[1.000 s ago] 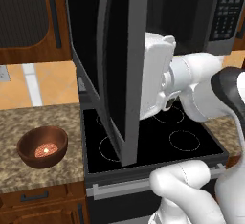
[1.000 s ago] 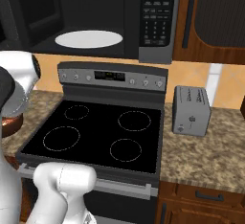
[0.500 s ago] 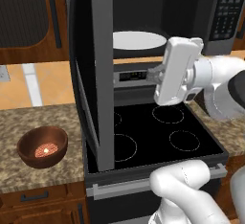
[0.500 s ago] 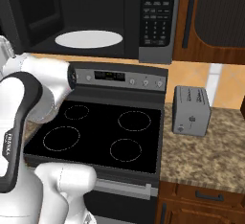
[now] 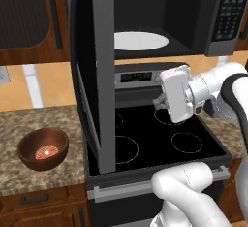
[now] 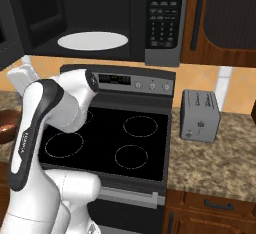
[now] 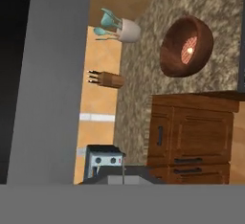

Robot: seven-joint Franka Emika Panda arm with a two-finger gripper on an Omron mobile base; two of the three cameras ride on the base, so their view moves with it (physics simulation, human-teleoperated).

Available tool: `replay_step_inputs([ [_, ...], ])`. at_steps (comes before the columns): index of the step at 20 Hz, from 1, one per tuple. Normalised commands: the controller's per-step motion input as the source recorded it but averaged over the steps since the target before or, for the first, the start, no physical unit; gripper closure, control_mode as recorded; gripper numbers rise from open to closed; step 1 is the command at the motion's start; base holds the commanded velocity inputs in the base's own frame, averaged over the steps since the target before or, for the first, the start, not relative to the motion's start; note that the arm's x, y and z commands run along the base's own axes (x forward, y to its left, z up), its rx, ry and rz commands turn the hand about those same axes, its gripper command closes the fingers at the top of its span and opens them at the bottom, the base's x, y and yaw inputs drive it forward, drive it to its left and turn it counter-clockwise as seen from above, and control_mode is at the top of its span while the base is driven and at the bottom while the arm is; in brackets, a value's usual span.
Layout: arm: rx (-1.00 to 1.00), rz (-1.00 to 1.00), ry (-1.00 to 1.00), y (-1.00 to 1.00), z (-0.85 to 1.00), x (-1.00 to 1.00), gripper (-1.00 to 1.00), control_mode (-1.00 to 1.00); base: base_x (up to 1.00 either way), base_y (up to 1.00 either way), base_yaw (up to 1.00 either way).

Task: Open the microwave, place the bowl with waffle inside the microwave, then close the microwave door and turn it on.

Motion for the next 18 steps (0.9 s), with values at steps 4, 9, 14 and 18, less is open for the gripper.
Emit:
replay_step_inputs([
  [4, -0.17, 0.02, 0.0, 0.75, -0.74, 0.07, 1.0, -1.0, 0.0, 0.0, 0.0],
  [9, -0.15, 0.04, 0.0, 0.92, -0.96, 0.12, 1.0, -1.0, 0.0, 0.0, 0.0],
  [14, -0.07, 0.05, -0.01, 0.83, -0.78, 0.09, 1.0, -1.0, 0.0, 0.0, 0.0],
  [18, 0.03, 0.0, -0.05, 0.11, -0.3, 0.28, -1.0, -1.0, 0.0, 0.0, 0.0],
])
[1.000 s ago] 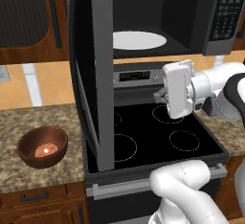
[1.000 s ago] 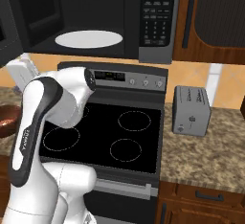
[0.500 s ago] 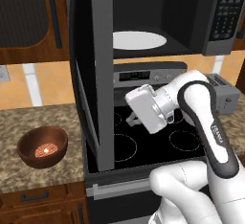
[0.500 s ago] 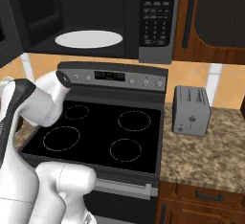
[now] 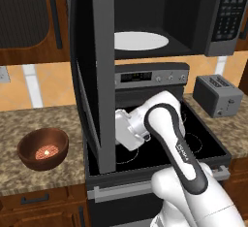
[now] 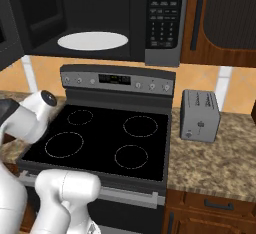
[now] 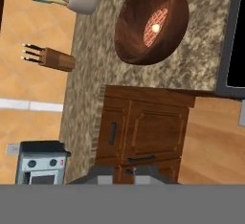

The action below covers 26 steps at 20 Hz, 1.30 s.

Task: Open the microwave, place the bowl with waffle inside the microwave, then close the microwave door and turn it on.

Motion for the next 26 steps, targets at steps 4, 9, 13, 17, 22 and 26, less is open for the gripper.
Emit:
replay_step_inputs([
  [4, 0.01, 0.0, -0.01, 0.13, -0.36, 0.58, -1.0, -1.0, 0.0, 0.0, 0.0],
  [9, 0.0, -0.01, -0.01, 0.51, -0.13, 0.5, -1.0, -1.0, 0.0, 0.0, 0.0],
  [13, -0.01, -0.06, 0.0, 0.48, -0.04, 0.38, -1.0, -1.0, 0.0, 0.0, 0.0],
  [17, -0.04, -0.05, 0.04, 0.13, -0.2, 0.53, -1.0, -1.0, 0.0, 0.0, 0.0],
  [22, -0.14, -0.05, 0.12, 0.18, -0.33, 0.55, -1.0, -1.0, 0.0, 0.0, 0.0],
  [26, -0.15, -0.02, 0.09, 0.38, -0.32, 0.55, -1.0, -1.0, 0.0, 0.0, 0.0],
])
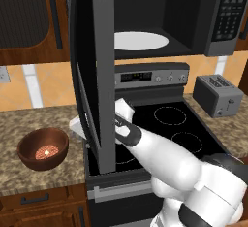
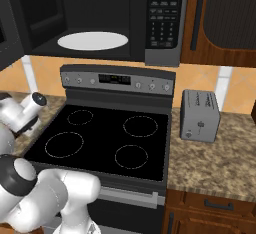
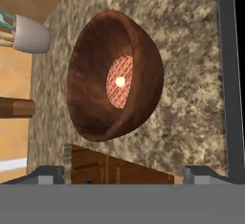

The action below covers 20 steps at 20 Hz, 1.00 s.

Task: Open the microwave, place the bowl with waffle inside the microwave, then close the microwave door and turn it on.

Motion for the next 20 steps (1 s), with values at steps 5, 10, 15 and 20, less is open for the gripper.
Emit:
replay_step_inputs([
  [5, -0.11, 0.0, 0.02, 0.38, -0.42, 0.63, -1.0, -1.0, 0.0, 0.0, 0.0],
  [10, -0.08, 0.0, 0.0, 0.25, -0.42, 0.6, -1.0, -1.0, 0.0, 0.0, 0.0],
  [15, -0.1, 0.0, 0.0, 0.31, -0.37, 0.35, -1.0, -1.0, 0.0, 0.0, 0.0],
  [20, -0.09, 0.0, 0.0, 0.28, -0.35, 0.11, -1.0, -1.0, 0.0, 0.0, 0.0],
])
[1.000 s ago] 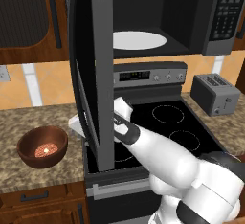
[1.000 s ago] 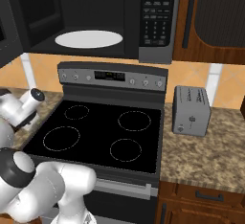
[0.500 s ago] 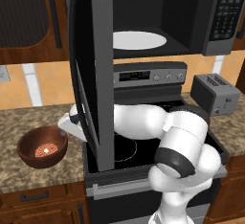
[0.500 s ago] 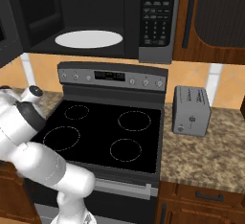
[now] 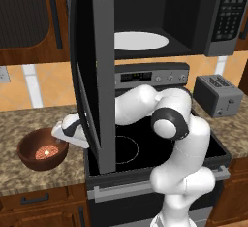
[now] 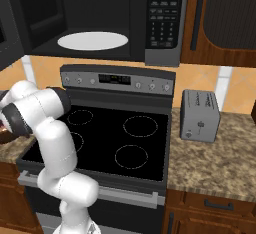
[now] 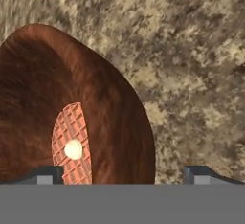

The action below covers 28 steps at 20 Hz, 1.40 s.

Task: Open the microwave, place the bowl with waffle inside the microwave, then close the microwave door and turn it on.

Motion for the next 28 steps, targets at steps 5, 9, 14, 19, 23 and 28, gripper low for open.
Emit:
replay_step_inputs([
  [5, -0.07, 0.0, 0.0, 0.09, -0.38, 0.03, 1.0, -1.0, 0.0, 0.0, 0.0],
  [9, -0.01, 0.0, 0.0, 0.0, -0.21, 0.0, 1.0, -1.0, 0.0, 0.0, 0.0],
  [14, 0.03, -0.03, 0.0, -0.42, -0.07, 0.0, 1.0, -1.0, 0.0, 0.0, 0.0],
  [19, 0.2, -0.16, 0.0, -0.99, 0.01, 0.0, 1.0, -1.0, 0.0, 0.0, 0.0],
  [23, 0.29, -0.21, 0.0, -1.0, 0.14, 0.03, 1.0, -1.0, 0.0, 0.0, 0.0],
  [28, 0.16, -0.23, 0.0, -1.0, 0.43, 0.02, 1.0, -1.0, 0.0, 0.0, 0.0],
])
